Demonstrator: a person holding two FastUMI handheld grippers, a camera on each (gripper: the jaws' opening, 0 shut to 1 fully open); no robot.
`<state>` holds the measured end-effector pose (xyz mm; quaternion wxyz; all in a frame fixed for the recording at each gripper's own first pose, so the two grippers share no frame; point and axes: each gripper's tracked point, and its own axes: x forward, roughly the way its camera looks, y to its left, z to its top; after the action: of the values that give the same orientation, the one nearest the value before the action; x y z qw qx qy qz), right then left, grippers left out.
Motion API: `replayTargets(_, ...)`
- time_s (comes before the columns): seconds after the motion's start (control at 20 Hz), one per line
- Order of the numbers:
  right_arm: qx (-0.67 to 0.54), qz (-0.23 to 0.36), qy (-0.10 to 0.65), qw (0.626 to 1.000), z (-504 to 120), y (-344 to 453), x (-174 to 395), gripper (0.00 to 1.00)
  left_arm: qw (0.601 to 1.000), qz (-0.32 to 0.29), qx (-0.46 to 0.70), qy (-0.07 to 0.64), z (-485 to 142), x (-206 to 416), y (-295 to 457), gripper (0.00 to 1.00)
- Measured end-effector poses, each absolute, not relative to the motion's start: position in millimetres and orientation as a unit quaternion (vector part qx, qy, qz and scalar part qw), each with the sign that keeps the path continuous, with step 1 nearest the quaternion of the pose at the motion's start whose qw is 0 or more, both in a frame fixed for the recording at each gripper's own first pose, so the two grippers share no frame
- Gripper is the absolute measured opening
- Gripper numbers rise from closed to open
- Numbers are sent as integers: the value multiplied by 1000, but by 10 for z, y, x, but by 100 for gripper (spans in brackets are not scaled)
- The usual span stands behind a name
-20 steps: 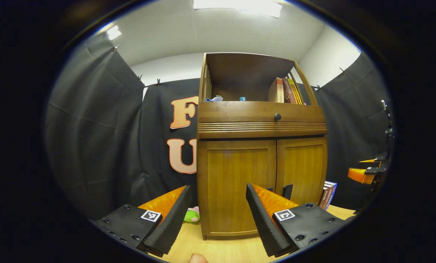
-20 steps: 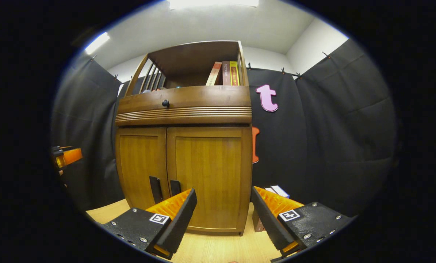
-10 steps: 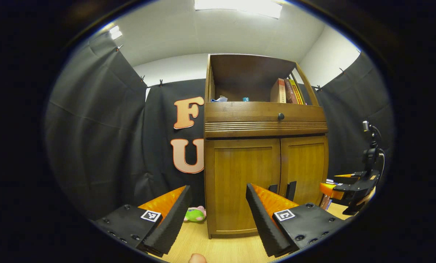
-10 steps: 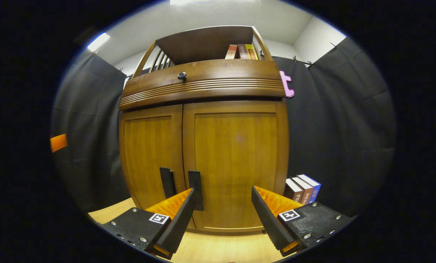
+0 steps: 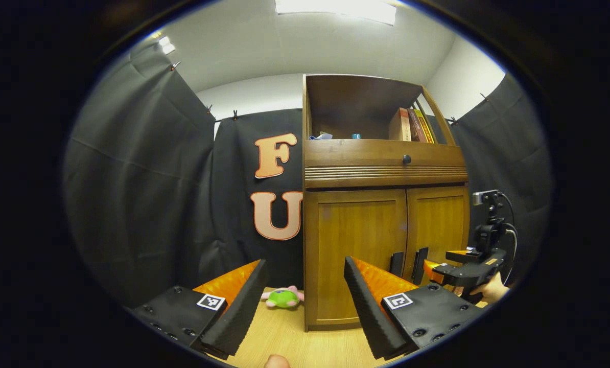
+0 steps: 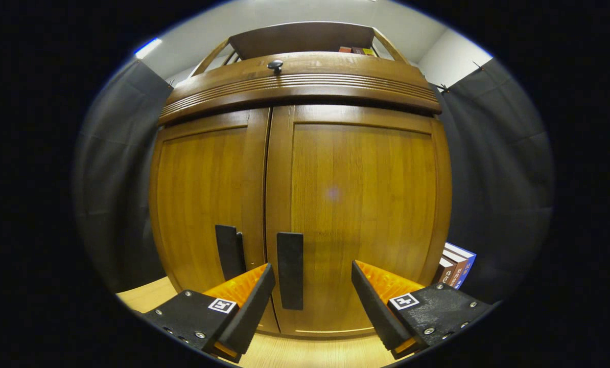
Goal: Open the right door of the double-door shoe cabinet with the right hand, and open the left door with the left hand.
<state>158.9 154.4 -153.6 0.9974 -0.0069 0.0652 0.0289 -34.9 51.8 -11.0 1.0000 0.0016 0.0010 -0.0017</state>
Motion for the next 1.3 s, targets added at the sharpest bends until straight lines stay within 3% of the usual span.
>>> replayTargets(0.2, -8, 31, 88, 996, -1716, 1671, 1791, 90, 1000, 4, 3, 6, -157, -337, 586, 96)
replayTargets(0.25, -10, 30, 90, 995, -1760, 1682, 1824, 85, 1000, 6, 3, 7, -166, -326, 612, 97)
replayTargets(0.3, -12, 28, 90, 995, -1776, 1701, 1867, 94, 1000, 9, 5, 9, -168, -321, 624, 95)
replayTargets(0.35, -10, 25, 91, 995, -1803, 1699, 1912, 89, 1000, 9, 7, 9, -171, -317, 633, 95)
replayTargets(0.4, -6, 25, 98, 995, -1847, 1706, 1935, 75, 1000, 11, 7, 9, -172, -324, 657, 97)
replayTargets(0.45, 7, 32, 105, 994, -1884, 1756, 1954, 79, 1000, 12, 8, 9, -173, -329, 670, 96)
replayTargets(0.5, 19, 36, 114, 993, -1919, 1787, 1963, 65, 1000, 13, 8, 8, -165, -331, 675, 96)
replayTargets(0.55, 29, 35, 120, 992, -1949, 1799, 1974, 58, 1000, 14, 8, 6, -156, -340, 683, 96)
replayTargets(0.75, 34, 29, 123, 991, -1962, 1788, 2005, 37, 1000, 17, 9, 0, -130, -385, 706, 96)
replayTargets(0.9, 29, 32, 123, 991, -1956, 1795, 1968, 34, 1000, 18, 4, 4, -180, -374, 719, 95)
replayTargets(0.95, 29, 34, 123, 991, -1953, 1791, 1948, 43, 1000, 18, 1, 6, -194, -369, 732, 97)
replayTargets(1.0, 29, 37, 122, 991, -1952, 1782, 1895, 32, 1000, 18, -2, 9, -213, -371, 740, 96)
replayTargets(1.3, 28, 61, 115, 991, -1876, 1663, 1434, 31, 1000, 23, -6, 11, -230, -398, 771, 96)
